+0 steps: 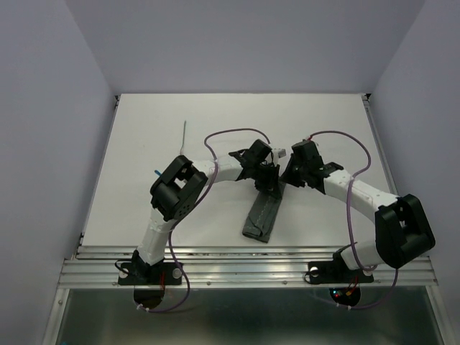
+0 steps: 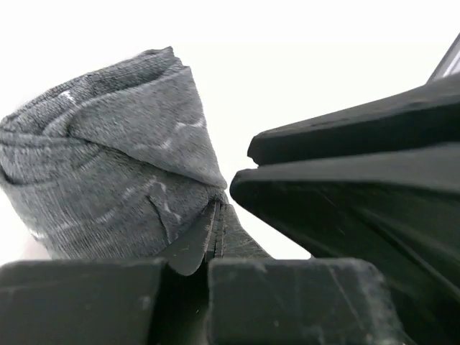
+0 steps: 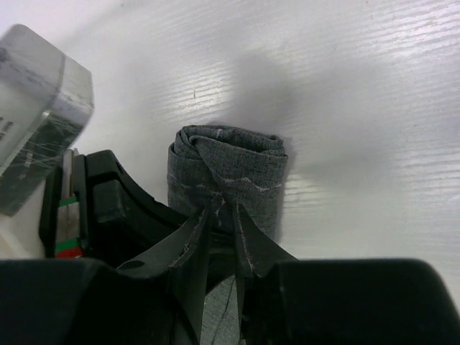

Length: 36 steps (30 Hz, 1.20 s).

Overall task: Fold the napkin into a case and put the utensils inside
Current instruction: Stuff the top corner of the smaller-rectangle-folded napkin into the folded napkin, then smooth out the smaller rectangle-folded napkin at the center of the board.

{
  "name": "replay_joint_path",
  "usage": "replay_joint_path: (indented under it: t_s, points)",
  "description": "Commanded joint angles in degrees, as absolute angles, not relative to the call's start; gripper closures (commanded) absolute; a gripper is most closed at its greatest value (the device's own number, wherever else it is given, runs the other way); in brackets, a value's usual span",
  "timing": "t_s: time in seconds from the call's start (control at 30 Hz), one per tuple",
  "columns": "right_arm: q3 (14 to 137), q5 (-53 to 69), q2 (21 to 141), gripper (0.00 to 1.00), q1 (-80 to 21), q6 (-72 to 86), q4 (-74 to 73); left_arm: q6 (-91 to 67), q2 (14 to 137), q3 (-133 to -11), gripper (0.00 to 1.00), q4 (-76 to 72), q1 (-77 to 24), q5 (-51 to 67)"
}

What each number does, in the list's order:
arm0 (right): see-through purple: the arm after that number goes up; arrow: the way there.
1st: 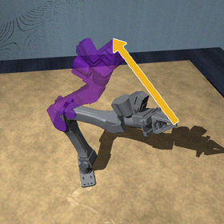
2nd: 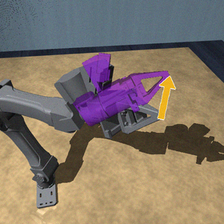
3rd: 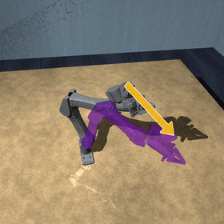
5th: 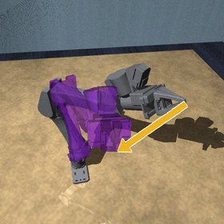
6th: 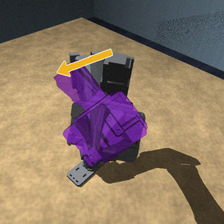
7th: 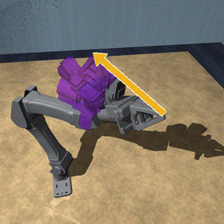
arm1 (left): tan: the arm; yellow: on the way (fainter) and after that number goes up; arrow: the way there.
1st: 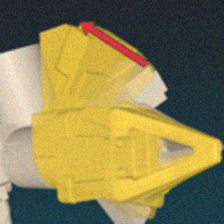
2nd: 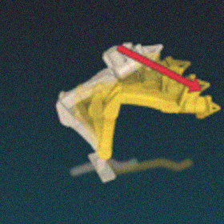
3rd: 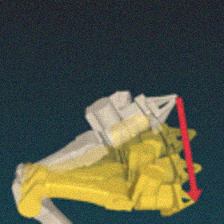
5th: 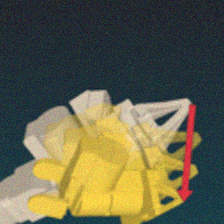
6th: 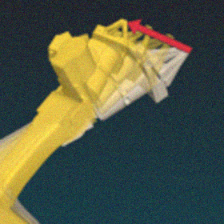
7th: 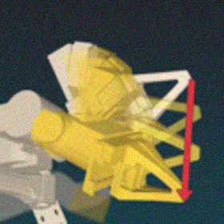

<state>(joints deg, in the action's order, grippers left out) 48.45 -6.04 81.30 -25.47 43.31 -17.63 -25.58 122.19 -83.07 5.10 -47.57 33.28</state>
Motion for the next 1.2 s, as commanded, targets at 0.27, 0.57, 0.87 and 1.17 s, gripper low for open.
replay_joint_path:
  t_s: [0.27, 0.57, 0.87, 1.17]
  points:
    - [42.10, -1.41, 76.29, 0.65, -25.14, 42.72, -18.99, -24.08, 108.11, -78.93, 1.00, 6.42, -46.14, 32.35]
    - [40.17, 4.22, 77.25, 0.61, -25.14, 42.10, -15.56, -23.29, 111.18, -74.97, 1.00, 5.27, -44.12, 31.20]
    - [40.34, 3.61, 80.95, 0.61, -25.14, 42.89, -13.71, -23.20, 113.03, -74.09, 1.00, 4.92, -44.12, 31.46]
    - [38.85, 2.11, 83.23, 0.76, -25.14, 43.86, -11.69, -23.47, 113.21, -74.53, 1.00, 4.57, -44.12, 32.52]
